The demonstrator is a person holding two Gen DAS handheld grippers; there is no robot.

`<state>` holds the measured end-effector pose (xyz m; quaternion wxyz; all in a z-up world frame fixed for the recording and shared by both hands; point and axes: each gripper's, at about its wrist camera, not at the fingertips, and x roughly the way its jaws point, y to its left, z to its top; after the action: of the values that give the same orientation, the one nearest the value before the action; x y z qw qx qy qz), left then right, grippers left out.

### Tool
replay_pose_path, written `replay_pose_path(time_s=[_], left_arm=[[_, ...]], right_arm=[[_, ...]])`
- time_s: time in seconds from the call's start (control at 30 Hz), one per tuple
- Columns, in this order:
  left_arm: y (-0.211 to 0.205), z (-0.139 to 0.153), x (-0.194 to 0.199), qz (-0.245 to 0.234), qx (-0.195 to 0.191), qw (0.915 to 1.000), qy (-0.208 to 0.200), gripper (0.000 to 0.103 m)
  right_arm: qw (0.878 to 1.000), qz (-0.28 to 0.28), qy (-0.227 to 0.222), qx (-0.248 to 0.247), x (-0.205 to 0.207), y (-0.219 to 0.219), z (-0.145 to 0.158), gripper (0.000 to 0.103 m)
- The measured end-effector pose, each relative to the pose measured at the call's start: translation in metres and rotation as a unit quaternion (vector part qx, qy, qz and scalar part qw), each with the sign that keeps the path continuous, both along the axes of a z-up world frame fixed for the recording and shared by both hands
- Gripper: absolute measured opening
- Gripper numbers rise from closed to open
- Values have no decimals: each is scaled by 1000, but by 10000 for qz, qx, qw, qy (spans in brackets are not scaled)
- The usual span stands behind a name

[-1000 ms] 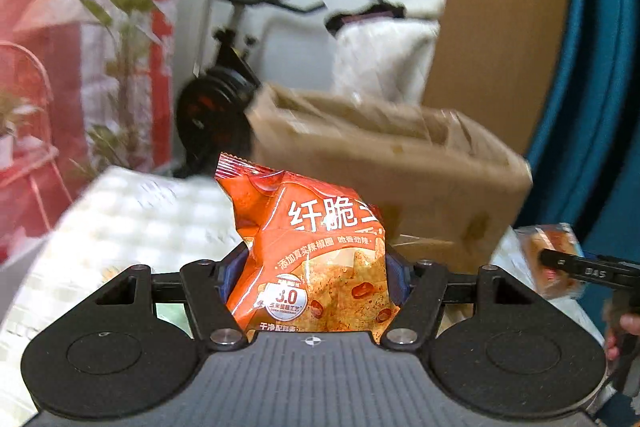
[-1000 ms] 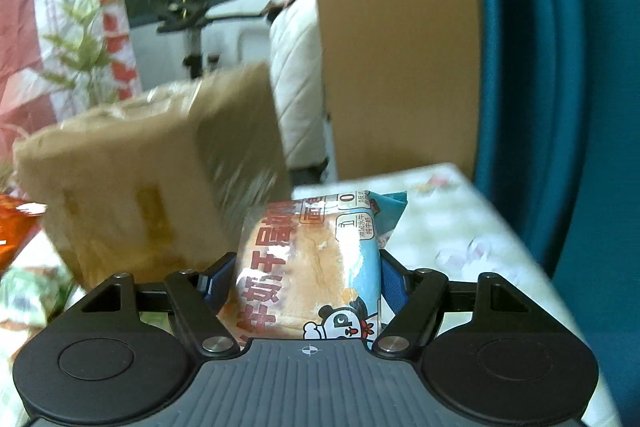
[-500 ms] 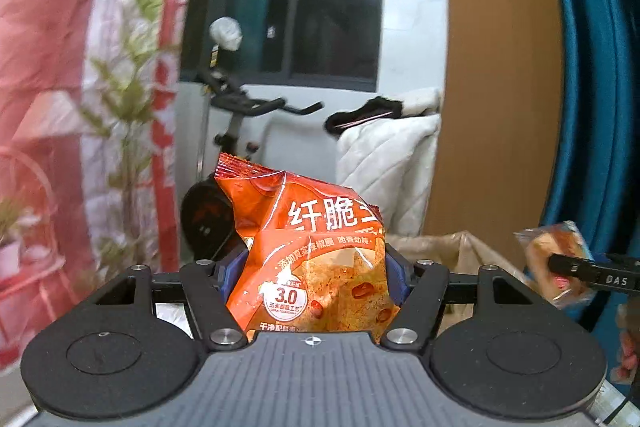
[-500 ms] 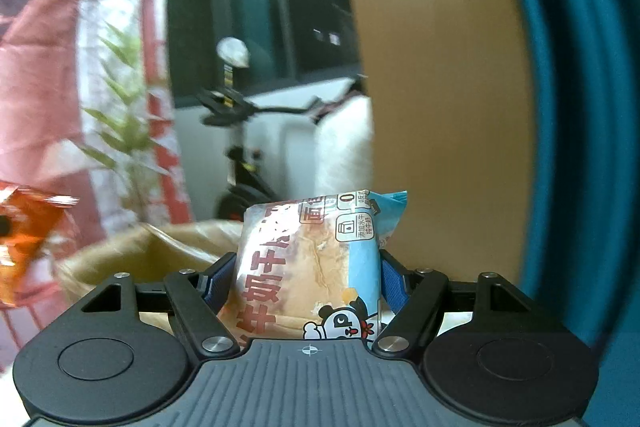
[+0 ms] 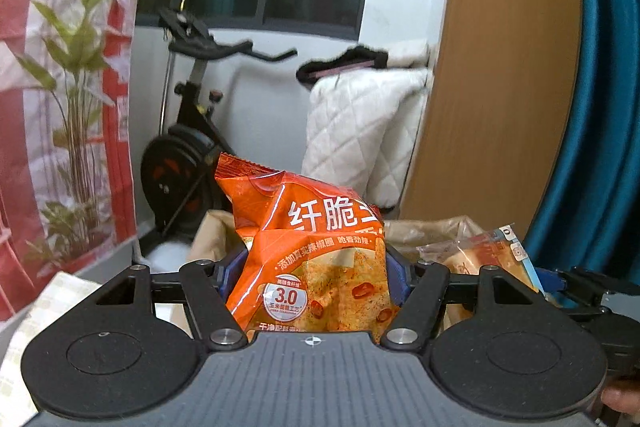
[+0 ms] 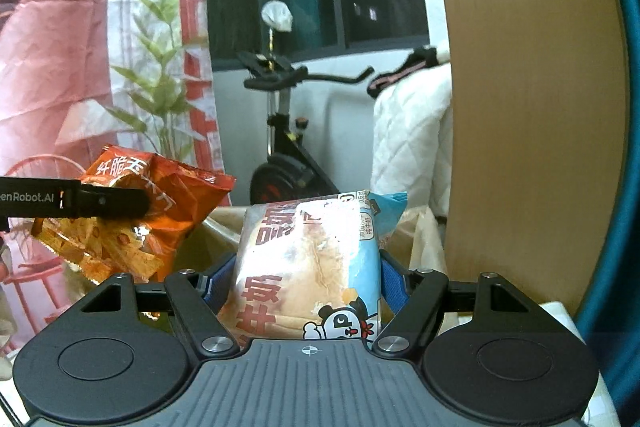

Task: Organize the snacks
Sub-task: 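Carry both snacks over the paper-lined box and open both grippers to drop them, then move both open grippers back to the snack pile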

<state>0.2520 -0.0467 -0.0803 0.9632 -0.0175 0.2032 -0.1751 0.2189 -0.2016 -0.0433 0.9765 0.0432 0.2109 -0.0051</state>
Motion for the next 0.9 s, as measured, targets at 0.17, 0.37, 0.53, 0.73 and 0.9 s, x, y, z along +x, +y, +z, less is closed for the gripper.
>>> replay_pose_path(time_s=[0.17, 0.37, 0.53, 0.73, 0.9], left_arm=[[8, -11, 0, 32, 77, 9999, 141, 79], [21, -5, -10, 12, 55, 9998, 167, 82], [28, 3, -31, -88, 172, 9998, 102, 82], [44, 6, -62, -190, 416, 9989, 51, 87], [64, -1, -88, -168, 428, 9989, 97, 90]], right_arm=[[9999, -106, 81, -85, 2, 5, -8, 81], [9999, -132, -57, -19, -15, 7, 0, 81], [9997, -159, -143, 72, -34, 12, 6, 81], [9994, -118, -206, 233, -55, 27, 9, 81], [9991, -97, -201, 361, -71, 42, 4, 81]])
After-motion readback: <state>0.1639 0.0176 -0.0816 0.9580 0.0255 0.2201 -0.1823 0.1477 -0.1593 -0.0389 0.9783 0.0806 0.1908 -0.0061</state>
